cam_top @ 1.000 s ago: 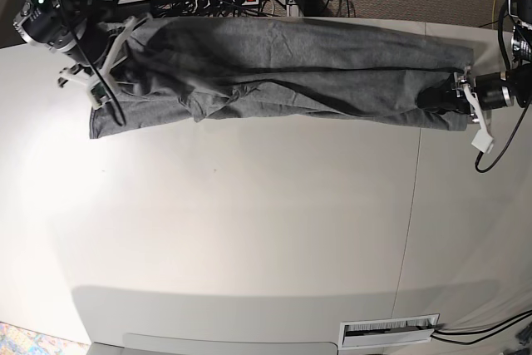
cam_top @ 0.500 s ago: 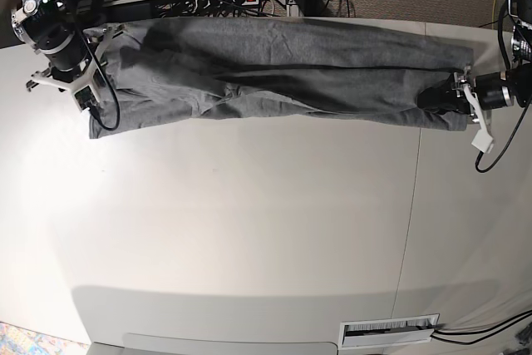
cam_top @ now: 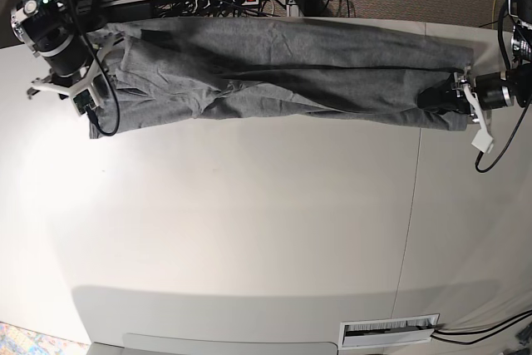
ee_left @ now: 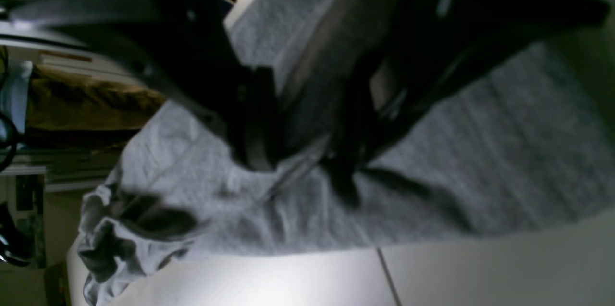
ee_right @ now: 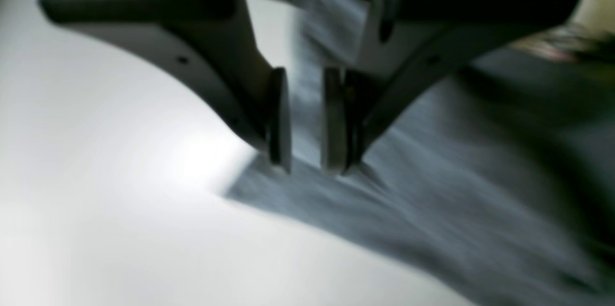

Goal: Fold the T-shirt properly
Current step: 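Regrasp the strip end with the right gripper and straighten it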

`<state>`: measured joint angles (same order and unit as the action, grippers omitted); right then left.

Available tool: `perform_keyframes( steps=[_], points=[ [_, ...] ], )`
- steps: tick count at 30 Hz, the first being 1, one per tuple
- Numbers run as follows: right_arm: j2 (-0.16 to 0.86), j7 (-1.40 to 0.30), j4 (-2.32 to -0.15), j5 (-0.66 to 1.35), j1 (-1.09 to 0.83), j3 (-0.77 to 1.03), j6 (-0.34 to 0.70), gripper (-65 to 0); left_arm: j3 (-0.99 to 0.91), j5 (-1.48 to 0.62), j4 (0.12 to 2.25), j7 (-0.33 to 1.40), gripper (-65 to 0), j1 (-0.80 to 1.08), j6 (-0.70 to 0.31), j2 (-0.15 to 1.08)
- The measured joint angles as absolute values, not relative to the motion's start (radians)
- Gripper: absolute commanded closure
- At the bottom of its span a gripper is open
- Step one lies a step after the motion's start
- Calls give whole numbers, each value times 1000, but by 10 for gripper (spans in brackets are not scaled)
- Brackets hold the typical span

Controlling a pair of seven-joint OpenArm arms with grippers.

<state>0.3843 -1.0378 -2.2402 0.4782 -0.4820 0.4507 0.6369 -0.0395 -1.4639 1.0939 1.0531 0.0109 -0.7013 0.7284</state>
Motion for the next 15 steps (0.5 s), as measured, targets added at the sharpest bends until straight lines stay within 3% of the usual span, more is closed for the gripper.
perform_keyframes(
  steps=[3, 5, 7, 11, 15],
  points=[
    [361, -1039, -2243, 637, -479, 451, 641, -108, -39, -1464, 1094, 1053, -238, 11, -701, 728],
    [331, -1068, -2243, 628, -480, 451, 641, -41, -39, -1464, 1094, 1053, -211, 10, -701, 729],
    [321, -1095, -2223, 632, -482, 451, 642, -4, -39, -1460, 1093, 1052, -151, 10, -701, 729],
    [321, -1095, -2115, 624, -480, 451, 638, 0, -39, -1472, 1093, 1127, 0, 10, -694, 728],
    [321, -1054, -2008, 626, -482, 451, 638, 0, -40, -1486, 1094, 1183, 0, 11, -694, 729]
  ],
)
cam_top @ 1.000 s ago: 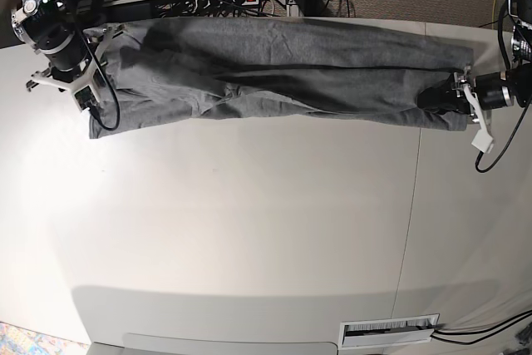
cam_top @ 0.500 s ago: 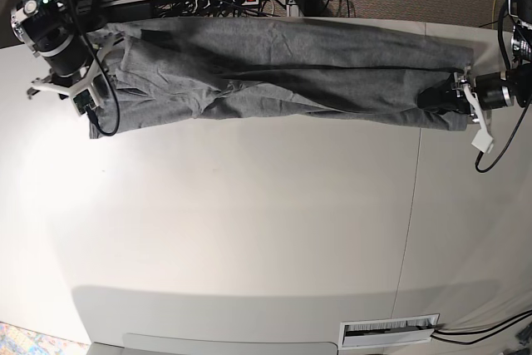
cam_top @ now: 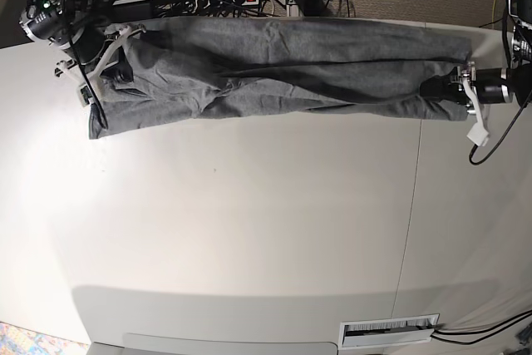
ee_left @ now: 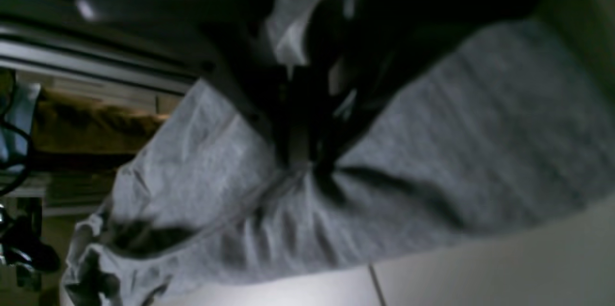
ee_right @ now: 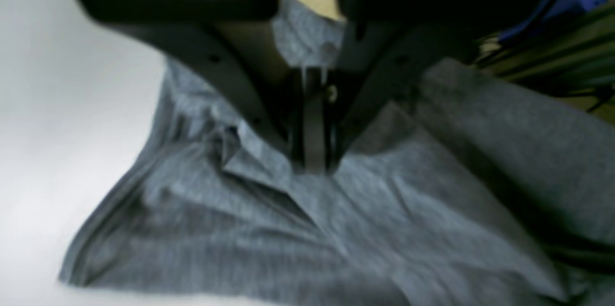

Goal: Fold the T-shirt properly
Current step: 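Regrasp the strip end with the right gripper and straighten it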

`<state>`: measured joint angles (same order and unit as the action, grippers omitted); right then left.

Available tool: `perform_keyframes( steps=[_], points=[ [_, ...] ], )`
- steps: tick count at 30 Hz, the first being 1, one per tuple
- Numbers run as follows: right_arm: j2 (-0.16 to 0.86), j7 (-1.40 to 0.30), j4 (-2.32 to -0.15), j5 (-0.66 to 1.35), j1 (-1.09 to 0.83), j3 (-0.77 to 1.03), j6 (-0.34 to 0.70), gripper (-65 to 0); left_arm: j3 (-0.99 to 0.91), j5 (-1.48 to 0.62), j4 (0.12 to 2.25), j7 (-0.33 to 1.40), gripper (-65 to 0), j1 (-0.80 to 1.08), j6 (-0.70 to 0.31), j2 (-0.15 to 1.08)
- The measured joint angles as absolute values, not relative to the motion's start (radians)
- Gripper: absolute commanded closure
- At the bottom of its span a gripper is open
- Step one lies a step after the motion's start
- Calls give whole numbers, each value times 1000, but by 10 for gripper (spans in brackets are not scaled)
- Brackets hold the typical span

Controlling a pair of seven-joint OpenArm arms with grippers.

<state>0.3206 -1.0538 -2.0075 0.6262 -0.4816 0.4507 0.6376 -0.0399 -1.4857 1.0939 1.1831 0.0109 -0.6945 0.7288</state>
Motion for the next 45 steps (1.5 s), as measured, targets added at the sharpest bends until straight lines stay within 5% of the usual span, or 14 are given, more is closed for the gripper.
perform_keyframes(
  steps=[8, 21, 31, 41, 45],
  points=[
    [318, -884, -1872, 599, -479, 438, 637, 0, -39, -1474, 1095, 1090, 0, 28, -698, 728],
    [324, -810, -1713, 359, -262, 150, 633, 0, -40, -1240, 1105, 869, 0, 24, -715, 729],
    [323, -802, -1703, 259, -208, 104, 637, 0, -40, -905, 1108, 570, 0, 13, -715, 752],
    [315, -791, -1701, 275, -208, 104, 636, 0, -40, -748, 1110, 554, 0, -35, -701, 757],
    [315, -791, -1700, 287, -208, 103, 637, 0, -40, -715, 1114, 541, 0, -43, -618, 756]
  ],
)
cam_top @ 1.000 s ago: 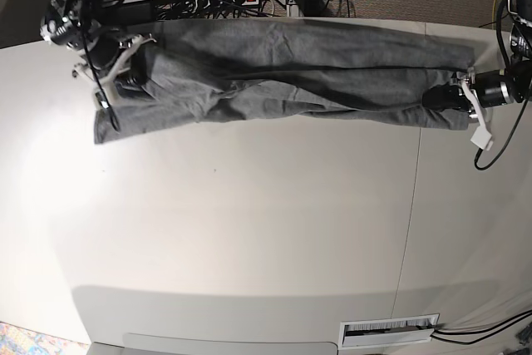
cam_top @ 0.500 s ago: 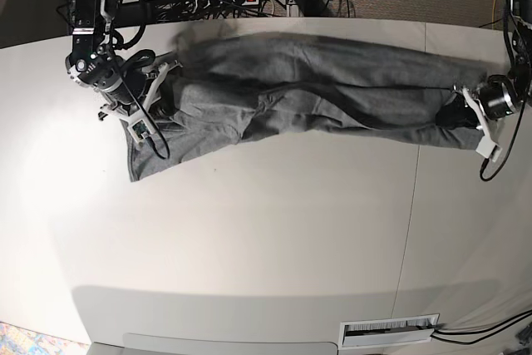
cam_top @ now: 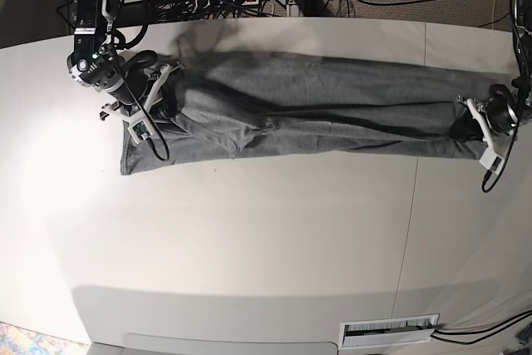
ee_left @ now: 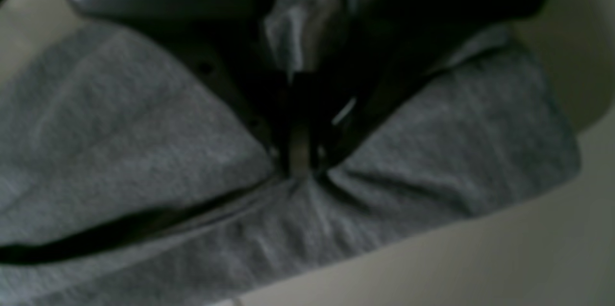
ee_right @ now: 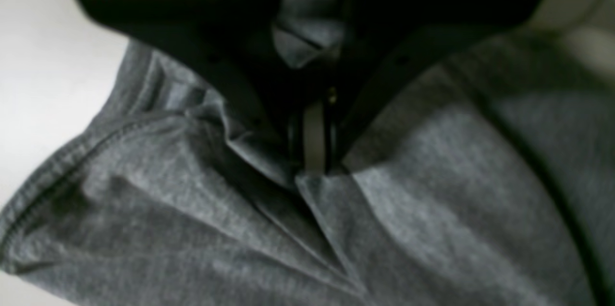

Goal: Fold the T-shirt properly
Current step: 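Regrasp the strip end with the right gripper and straighten it, then release the strip end with the left gripper and reposition it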

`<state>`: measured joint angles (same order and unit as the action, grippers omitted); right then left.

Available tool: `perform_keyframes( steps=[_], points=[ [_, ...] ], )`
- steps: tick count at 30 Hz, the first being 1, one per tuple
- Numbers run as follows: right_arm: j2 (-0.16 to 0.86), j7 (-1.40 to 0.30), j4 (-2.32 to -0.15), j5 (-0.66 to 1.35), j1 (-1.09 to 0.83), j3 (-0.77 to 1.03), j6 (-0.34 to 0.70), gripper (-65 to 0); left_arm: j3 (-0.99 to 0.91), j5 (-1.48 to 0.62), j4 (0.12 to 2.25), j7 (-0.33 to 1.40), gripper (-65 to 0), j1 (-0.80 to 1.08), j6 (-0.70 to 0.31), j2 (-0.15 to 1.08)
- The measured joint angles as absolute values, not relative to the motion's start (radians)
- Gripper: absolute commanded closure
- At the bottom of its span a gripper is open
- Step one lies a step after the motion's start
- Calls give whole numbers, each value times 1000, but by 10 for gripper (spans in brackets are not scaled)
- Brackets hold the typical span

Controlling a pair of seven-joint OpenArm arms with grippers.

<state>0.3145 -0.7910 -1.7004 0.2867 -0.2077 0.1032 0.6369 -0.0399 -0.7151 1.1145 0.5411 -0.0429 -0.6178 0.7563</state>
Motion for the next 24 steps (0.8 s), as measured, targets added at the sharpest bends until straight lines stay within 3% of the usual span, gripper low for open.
perform_keyframes(
  steps=[7, 15, 24],
  points=[
    [312, -781, -1700, 288, -208, 101, 637, 0, -39, -770, 1188, 686, 0, -33, -619, 795],
    [312, -781, -1700, 287, -208, 101, 637, 0, -34, -813, 1353, 805, -171, -29, -599, 904],
    [313, -780, -1700, 286, -208, 101, 637, 0, -34, -813, 1355, 936, -197, -25, -513, 927]
  ],
)
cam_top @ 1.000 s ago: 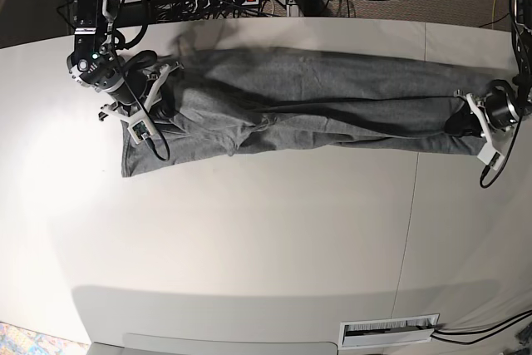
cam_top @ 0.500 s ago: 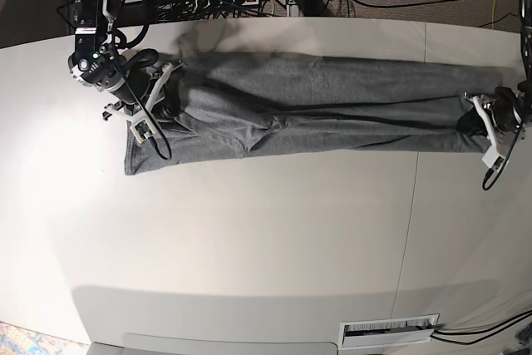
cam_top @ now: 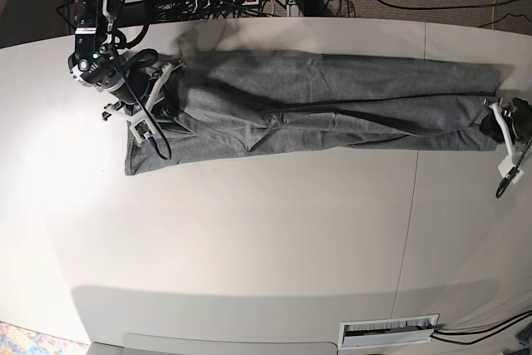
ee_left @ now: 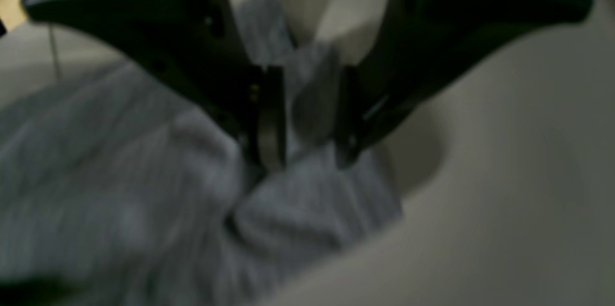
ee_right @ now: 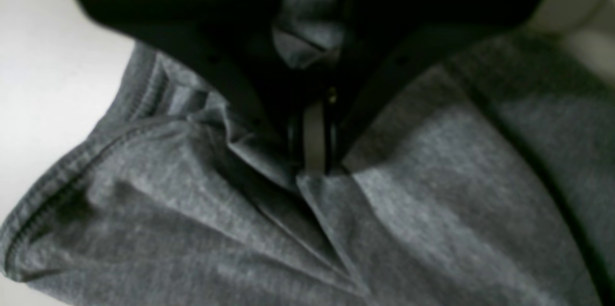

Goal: Fold the T-shirt properly
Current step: 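Release the strip end with the left gripper and reposition it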

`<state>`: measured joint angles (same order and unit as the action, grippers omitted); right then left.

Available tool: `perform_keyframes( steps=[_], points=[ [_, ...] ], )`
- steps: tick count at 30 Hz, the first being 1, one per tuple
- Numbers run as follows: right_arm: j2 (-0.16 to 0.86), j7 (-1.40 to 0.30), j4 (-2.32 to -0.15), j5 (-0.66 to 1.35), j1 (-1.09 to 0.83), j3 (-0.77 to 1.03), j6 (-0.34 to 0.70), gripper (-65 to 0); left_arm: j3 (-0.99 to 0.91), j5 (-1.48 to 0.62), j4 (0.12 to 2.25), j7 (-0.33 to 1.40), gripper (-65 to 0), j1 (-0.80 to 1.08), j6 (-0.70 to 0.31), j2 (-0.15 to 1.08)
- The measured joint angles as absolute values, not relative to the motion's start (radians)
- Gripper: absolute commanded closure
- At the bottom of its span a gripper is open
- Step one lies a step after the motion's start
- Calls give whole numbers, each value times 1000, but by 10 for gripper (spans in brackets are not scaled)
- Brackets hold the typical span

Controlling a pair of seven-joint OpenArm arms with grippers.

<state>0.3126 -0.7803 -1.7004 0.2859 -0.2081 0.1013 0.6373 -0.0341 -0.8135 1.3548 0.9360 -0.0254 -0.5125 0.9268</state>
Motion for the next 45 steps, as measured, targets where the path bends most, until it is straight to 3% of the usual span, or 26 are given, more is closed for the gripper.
perform_keyframes(
  steps=[7, 14, 28, 45],
  points=[
    [313, -781, -1700, 285, -208, 101, 637, 0, -34, -865, 1355, 1003, -259, -23, -444, 972],
    [312, -776, -1700, 268, -208, 101, 641, 0, -34, -923, 1292, 993, -260, -24, -447, 1003],
    [313, -773, -1700, 262, -208, 101, 641, 0, -34, -1349, 844, 1041, -260, -108, -682, 978],
    [314, -777, -1700, 260, -208, 101, 641, 0, -47, -1374, 753, 1023, -260, -134, -708, 869]
  ],
)
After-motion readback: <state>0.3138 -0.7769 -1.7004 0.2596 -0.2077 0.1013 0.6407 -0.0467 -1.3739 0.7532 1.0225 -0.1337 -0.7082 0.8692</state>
